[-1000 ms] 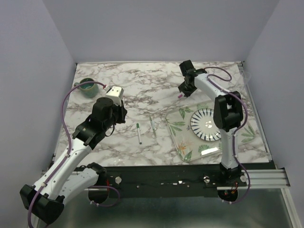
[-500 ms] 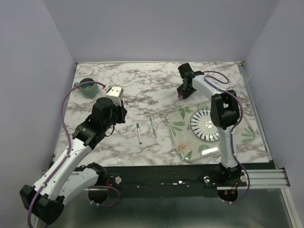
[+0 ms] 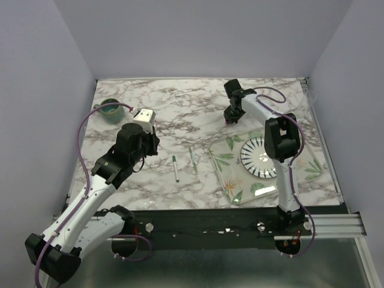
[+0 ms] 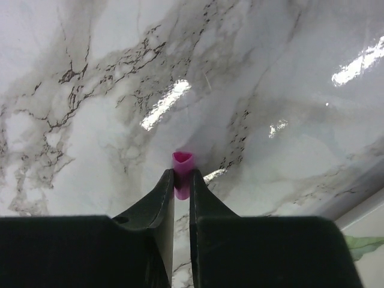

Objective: Insert the pens into the pen caps

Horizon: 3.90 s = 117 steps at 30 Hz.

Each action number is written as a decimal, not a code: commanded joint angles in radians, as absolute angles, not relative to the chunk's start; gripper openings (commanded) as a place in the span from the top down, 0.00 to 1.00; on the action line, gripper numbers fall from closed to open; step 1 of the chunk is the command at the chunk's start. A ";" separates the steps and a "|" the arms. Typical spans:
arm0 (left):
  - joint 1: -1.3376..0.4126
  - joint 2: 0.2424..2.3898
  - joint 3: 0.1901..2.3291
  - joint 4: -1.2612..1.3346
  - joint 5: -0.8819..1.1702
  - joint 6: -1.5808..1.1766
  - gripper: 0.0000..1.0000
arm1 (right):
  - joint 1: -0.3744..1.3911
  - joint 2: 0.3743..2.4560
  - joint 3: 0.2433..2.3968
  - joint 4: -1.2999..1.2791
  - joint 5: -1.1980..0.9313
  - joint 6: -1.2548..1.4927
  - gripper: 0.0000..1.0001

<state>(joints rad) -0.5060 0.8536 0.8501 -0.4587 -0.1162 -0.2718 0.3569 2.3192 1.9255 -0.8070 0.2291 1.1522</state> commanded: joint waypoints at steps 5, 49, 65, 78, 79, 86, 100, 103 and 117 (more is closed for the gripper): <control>-0.505 0.819 0.841 -0.463 -0.161 -0.256 1.00 | 0.406 2.275 1.843 -0.576 0.068 0.705 0.88; -0.503 0.483 0.779 -0.402 -0.508 -0.296 1.00 | 1.176 1.502 0.849 -0.238 -0.034 -1.060 0.99; -0.502 0.465 0.776 -0.402 -0.482 -0.301 1.00 | 1.243 1.519 0.790 -0.385 -0.026 -1.190 0.83; -0.503 0.466 0.775 -0.403 -0.477 -0.302 1.00 | 1.243 1.480 0.814 -0.400 -0.035 -1.138 0.48; -0.503 0.466 0.776 -0.405 -0.477 -0.302 1.00 | 1.243 1.468 0.839 -0.420 -0.038 -1.112 0.46; -0.503 0.451 0.775 -0.407 -0.486 -0.301 1.00 | 1.243 1.307 0.902 -0.315 -0.011 -0.593 0.49; -0.502 0.428 0.772 -0.399 -0.469 -0.308 1.00 | 1.235 1.515 1.300 -0.995 0.514 1.438 0.48; -0.503 0.419 0.770 -0.397 -0.474 -0.310 1.00 | 1.213 1.581 1.359 -1.193 0.436 1.725 0.46; -0.503 0.420 0.772 -0.396 -0.451 -0.313 1.00 | 1.069 1.681 1.233 -1.158 0.204 2.002 0.50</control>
